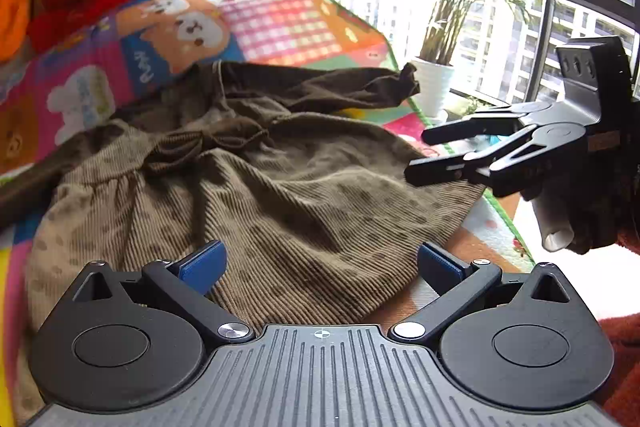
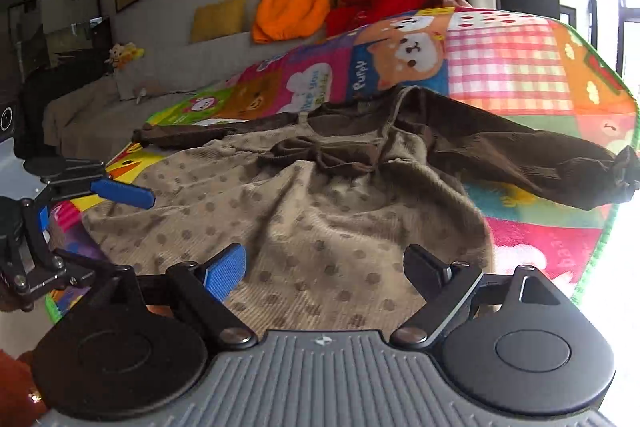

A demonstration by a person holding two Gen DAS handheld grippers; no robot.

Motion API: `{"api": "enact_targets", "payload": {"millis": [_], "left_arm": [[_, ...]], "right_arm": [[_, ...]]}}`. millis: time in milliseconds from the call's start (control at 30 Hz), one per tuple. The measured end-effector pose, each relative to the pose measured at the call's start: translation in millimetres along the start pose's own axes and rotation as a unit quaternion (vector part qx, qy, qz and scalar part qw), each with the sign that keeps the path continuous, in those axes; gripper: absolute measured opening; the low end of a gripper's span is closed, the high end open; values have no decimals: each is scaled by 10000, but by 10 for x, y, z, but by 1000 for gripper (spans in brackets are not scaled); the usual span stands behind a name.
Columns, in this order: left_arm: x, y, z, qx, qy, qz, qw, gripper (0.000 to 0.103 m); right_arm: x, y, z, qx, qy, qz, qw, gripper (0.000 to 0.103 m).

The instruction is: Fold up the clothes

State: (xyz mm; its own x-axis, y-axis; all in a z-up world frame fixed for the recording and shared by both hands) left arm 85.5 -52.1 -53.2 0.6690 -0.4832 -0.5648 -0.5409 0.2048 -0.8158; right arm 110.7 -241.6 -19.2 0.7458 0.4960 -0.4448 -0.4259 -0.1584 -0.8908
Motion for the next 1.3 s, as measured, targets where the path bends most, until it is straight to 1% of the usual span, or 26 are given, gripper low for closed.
{"api": "enact_targets", "payload": {"millis": [33,67,100,133,200,267,300,333,367,433,467,500,533,567,600,667,700,767,867,933,1000,1067,1133,1233,1267,1300], "left_arm": [[95,0,-34,-109,228,97,9996,103],[164,41,5,-407,432,302,9978,103],[218,80,33,-675,632,479,9946,103],[232,107,39,-810,802,565,9919,103],[206,112,29,-806,1065,628,9890,103],[164,96,26,-1056,1456,812,9803,103],[141,51,49,-1217,1536,819,9772,103],[139,-8,115,-1324,1479,778,9770,103],[139,-89,223,-1418,1326,685,9786,103],[136,-241,457,-1645,1011,491,9799,103],[139,-293,619,-1865,834,377,9782,103],[141,-343,782,-2082,657,263,9755,103],[141,-392,946,-2298,478,148,9720,103],[139,-440,1111,-2511,300,34,9675,103],[137,-487,1276,-2722,121,-81,9621,103],[125,-563,1587,-3114,-192,-303,9496,103],[115,-566,1677,-3229,-207,-385,9454,103],[120,-562,1762,-3372,-130,-473,9402,103],[175,-521,1772,-3462,-27,-453,9371,103],[211,-475,1759,-3505,15,-415,9357,103],[229,-442,1742,-3525,33,-413,9349,103],[204,-415,1736,-3572,38,-442,9330,103],[155,-394,1741,-3632,32,-487,9304,103],[30,-381,1823,-3746,-60,-580,9253,103],[-9,-357,1895,-3843,-131,-609,9211,103],[-48,-333,1967,-3940,-202,-637,9167,103]], "right_arm": [[10,-37,-118,51,149,-43,9999,87],[10,-89,-284,163,365,-116,9991,87],[8,-145,-473,318,614,-200,9974,87],[4,-194,-697,529,880,-286,9943,87],[0,-278,-1167,976,1415,-447,9841,87],[56,-327,-1601,1335,1884,-493,9717,87],[82,-349,-1815,1510,2114,-514,9643,87],[107,-370,-2029,1684,2342,-534,9560,87],[164,-382,-2204,1833,2507,-527,9491,86],[308,-380,-2488,2196,2613,-526,9385,80],[391,-364,-2603,2385,2615,-508,9339,77],[487,-348,-2688,2511,2615,-466,9308,68],[590,-344,-2732,2527,2620,-401,9305,61],[694,-341,-2773,2534,2627,-335,9304,41],[750,-404,-2750,2393,2663,-326,9332,22],[852,-541,-2693,2083,2738,-321,9384,15],[846,-684,-2619,1909,2699,-432,9428,12],[790,-1075,-2403,1643,2470,-752,9520,11],[752,-1714,-1916,1123,1913,-1230,9673,11],[822,-2037,-1490,685,1459,-1397,9770,11],[956,-2266,-1053,315,963,-1457,9841,11],[1195,-2359,-646,100,466,-1354,9896,11],[1487,-2326,-284,-136,126,-1145,9933,11],[1967,-2074,196,-440,-272,-642,9966,11],[2070,-1973,310,-494,-419,-492,9967,12],[2168,-1871,421,-546,-566,-343,9963,15]]}}
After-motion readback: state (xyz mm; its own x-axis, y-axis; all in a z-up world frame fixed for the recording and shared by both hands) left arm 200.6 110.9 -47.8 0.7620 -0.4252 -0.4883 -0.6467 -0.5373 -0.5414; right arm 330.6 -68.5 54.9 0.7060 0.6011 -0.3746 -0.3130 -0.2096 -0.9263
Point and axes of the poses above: each gripper's, at about its wrist camera, not at the fingertips, and x roughly the way its jaws point, z to its left, y to its underside, the point moved 8 cm from there along x, roughly the way its jaws point, and after that the axes turned 3 degrees about -z, right-handed, at the moved point
